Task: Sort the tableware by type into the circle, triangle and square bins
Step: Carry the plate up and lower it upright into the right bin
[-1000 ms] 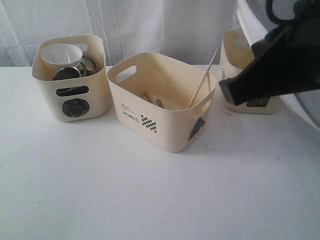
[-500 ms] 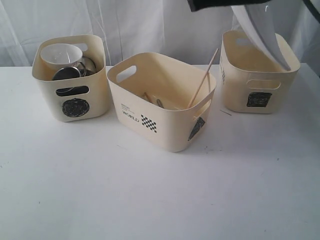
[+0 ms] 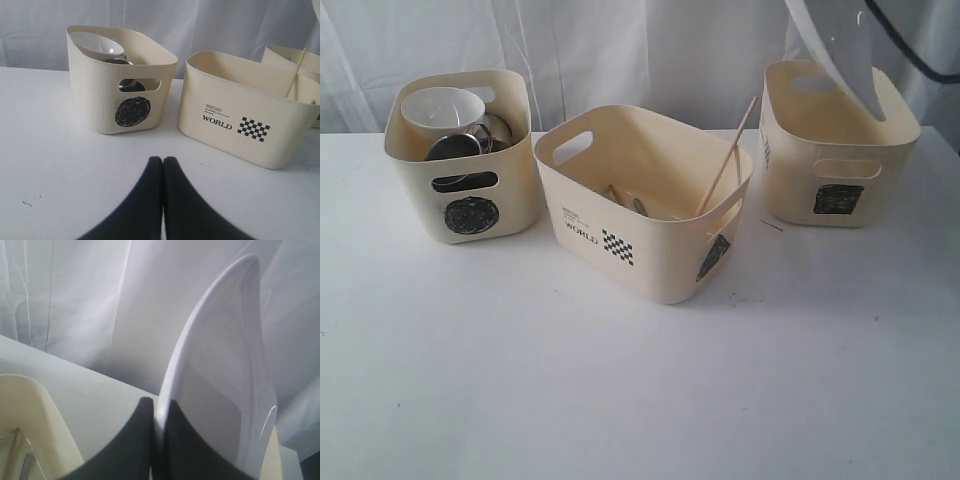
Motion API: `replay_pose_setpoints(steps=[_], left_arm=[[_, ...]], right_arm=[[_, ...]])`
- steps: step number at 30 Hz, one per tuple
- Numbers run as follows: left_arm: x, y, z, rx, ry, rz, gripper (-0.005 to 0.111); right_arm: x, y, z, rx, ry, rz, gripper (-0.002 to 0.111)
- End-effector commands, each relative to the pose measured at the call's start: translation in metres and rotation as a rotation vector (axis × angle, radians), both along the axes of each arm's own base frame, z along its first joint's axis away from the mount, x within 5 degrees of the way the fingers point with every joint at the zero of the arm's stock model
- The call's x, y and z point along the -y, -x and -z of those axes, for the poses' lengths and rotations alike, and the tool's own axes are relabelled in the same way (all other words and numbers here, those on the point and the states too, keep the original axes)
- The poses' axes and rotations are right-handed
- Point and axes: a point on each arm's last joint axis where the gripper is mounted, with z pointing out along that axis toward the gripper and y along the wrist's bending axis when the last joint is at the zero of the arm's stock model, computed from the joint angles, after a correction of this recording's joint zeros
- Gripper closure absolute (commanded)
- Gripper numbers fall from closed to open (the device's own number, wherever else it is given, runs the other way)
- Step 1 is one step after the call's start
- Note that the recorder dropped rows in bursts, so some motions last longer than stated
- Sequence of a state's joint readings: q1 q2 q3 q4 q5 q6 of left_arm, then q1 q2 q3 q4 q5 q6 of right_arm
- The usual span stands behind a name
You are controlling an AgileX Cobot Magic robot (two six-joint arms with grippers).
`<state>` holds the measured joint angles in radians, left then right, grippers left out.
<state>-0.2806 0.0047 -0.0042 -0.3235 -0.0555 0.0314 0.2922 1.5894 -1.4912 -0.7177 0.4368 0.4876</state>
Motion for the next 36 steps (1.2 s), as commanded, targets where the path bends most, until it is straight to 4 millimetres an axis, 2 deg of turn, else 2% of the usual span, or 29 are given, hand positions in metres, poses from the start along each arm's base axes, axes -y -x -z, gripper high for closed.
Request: replay_pose_setpoints(steps=[1, 12, 17, 24, 36], left_arm=[[0.0, 0.0, 0.001, -0.01, 0.017, 0.003, 0.107], [0.0, 0.0, 0.001, -0.01, 0.017, 0.003, 0.107], [0.0, 0.0, 0.001, -0.01, 0.017, 0.003, 0.107], [0.0, 0.0, 0.001, -0.01, 0.017, 0.003, 0.107], [0.0, 0.0, 0.001, -0.01, 0.017, 0.003, 0.107]], right_arm=[[0.0, -0.015, 0.003, 0.061, 0.012, -0.055, 0.108], [0.001, -0.047, 0.023, 0.052, 0.018, -0.058, 0.108], [0.009, -0.058, 0.034, 0.041, 0.019, -0.046, 0.108], [0.02, -0.07, 0.05, 0.016, 0.02, -0.025, 0.108], [0.021, -0.081, 0.069, -0.011, 0.022, -0.034, 0.108]])
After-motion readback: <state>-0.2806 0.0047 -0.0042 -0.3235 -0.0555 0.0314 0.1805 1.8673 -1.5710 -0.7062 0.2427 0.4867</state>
